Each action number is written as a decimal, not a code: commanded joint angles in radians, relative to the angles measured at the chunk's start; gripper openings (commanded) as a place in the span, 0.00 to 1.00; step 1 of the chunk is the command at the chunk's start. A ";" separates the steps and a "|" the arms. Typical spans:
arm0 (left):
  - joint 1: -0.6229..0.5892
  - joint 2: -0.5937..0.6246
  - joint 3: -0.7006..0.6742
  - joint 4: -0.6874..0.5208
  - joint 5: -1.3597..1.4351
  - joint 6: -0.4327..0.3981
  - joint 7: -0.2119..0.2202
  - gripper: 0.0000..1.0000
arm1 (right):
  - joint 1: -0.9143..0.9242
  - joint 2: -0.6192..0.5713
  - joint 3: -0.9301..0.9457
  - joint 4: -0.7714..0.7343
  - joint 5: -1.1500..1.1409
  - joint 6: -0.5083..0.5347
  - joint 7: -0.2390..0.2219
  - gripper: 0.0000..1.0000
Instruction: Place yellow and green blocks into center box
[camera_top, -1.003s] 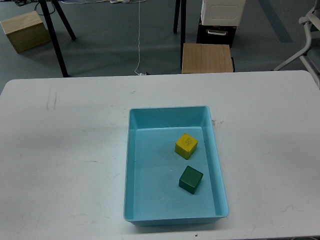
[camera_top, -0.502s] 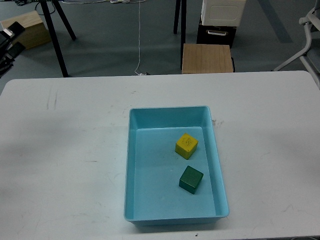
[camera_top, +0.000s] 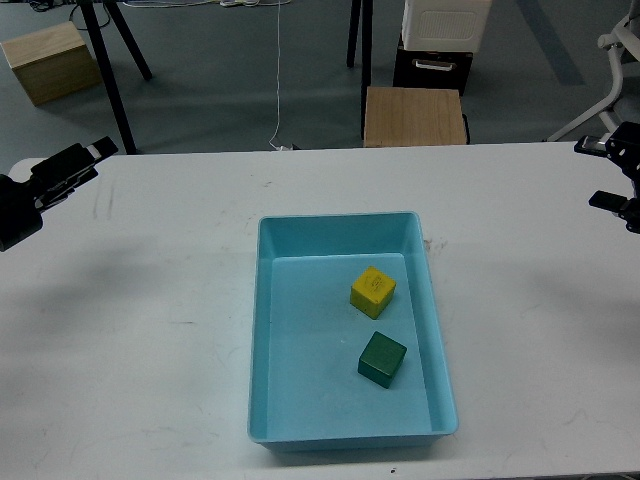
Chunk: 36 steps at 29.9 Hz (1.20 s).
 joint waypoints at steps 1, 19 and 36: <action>-0.001 -0.004 0.030 0.001 0.001 0.000 0.000 0.99 | -0.029 0.016 0.005 0.003 0.011 -0.052 -0.001 0.98; -0.023 -0.074 -0.016 0.116 -1.049 0.047 0.000 1.00 | -0.078 0.189 0.083 -0.028 0.938 -0.105 0.072 0.99; -0.009 -0.150 -0.032 0.201 -1.694 0.042 0.055 1.00 | -0.693 0.589 0.793 -0.287 1.219 0.133 0.123 0.99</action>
